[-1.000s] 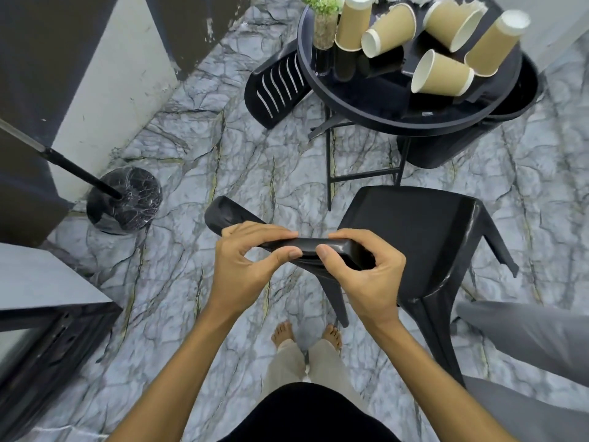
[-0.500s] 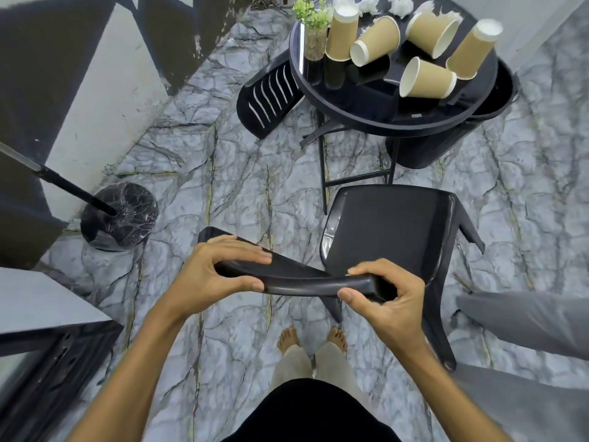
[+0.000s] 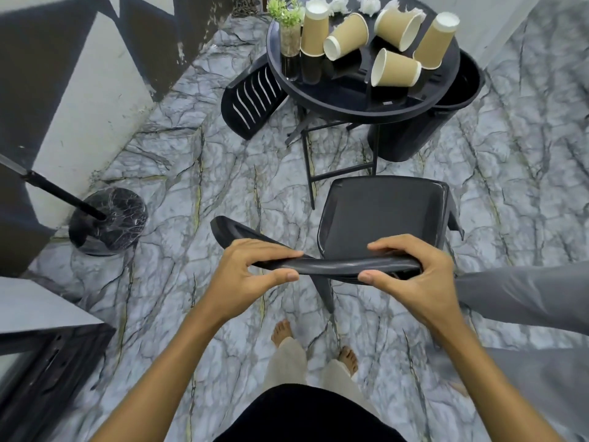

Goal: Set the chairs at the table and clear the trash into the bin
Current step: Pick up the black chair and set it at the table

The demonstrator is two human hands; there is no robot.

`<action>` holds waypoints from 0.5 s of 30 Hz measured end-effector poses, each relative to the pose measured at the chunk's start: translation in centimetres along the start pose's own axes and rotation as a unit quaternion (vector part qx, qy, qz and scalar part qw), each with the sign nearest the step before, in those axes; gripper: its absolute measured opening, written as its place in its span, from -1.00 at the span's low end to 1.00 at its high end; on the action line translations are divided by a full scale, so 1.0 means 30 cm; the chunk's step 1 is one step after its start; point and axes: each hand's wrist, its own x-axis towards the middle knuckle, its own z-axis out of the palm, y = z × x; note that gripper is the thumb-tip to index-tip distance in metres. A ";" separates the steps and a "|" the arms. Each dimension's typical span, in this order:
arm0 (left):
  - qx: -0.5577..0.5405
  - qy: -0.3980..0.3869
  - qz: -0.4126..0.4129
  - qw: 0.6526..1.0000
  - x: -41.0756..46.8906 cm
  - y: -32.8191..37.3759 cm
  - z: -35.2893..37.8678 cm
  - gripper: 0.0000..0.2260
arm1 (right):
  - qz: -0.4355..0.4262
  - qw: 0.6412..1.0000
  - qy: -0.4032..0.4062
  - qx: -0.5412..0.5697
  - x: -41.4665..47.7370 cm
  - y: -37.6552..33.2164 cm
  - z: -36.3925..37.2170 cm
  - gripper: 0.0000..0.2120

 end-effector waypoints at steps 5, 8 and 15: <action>0.031 -0.012 0.007 0.999 -0.011 0.092 0.129 -0.70 | 0.061 0.997 0.032 0.038 -0.101 0.006 -0.135 -0.58; 0.023 -0.035 0.033 0.999 -0.005 0.146 0.191 -0.70 | 0.076 0.995 0.053 0.027 -0.154 0.036 -0.221 -0.61; -0.041 -0.075 0.012 0.996 0.040 0.026 0.167 -0.61 | 0.087 0.993 0.064 0.047 -0.233 0.146 -0.418 -0.54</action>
